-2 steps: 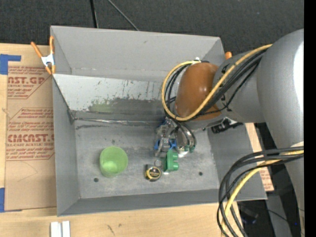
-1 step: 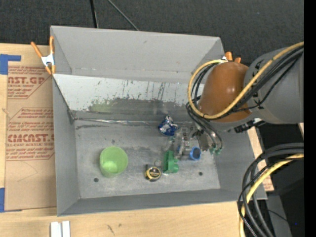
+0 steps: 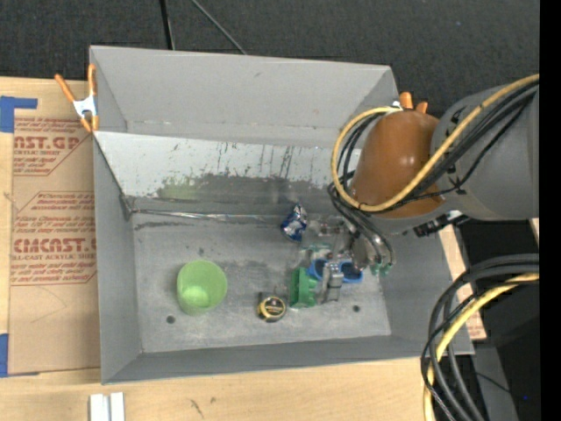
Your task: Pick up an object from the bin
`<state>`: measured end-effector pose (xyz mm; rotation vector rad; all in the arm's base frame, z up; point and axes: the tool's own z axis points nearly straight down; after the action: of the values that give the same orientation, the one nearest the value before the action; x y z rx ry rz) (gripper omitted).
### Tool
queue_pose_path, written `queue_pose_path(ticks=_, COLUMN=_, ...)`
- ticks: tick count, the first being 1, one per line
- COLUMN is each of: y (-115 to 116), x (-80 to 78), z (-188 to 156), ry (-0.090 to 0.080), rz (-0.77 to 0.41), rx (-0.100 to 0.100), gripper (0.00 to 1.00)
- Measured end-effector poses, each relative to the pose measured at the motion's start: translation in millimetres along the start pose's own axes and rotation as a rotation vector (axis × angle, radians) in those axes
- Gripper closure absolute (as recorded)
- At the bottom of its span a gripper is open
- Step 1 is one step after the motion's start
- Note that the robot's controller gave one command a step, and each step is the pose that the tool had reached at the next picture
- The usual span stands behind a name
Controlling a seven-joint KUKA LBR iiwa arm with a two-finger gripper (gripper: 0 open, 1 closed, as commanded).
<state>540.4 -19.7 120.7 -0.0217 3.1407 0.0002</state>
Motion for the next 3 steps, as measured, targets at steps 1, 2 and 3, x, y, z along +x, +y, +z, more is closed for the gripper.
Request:
queue_pose_path(ticks=1, y=-35.4, x=15.5, z=52.1, ry=-0.001, rz=-0.048, rx=0.000, gripper=0.00)
queue_pose_path(ticks=2, y=-33.8, x=12.8, z=48.8, ry=-0.009, rz=-0.049, rx=0.000, gripper=1.00)
queue_pose_path(ticks=3, y=-28.4, x=5.6, z=-10.2, ry=-0.007, rz=-0.047, rx=0.001, gripper=1.00)
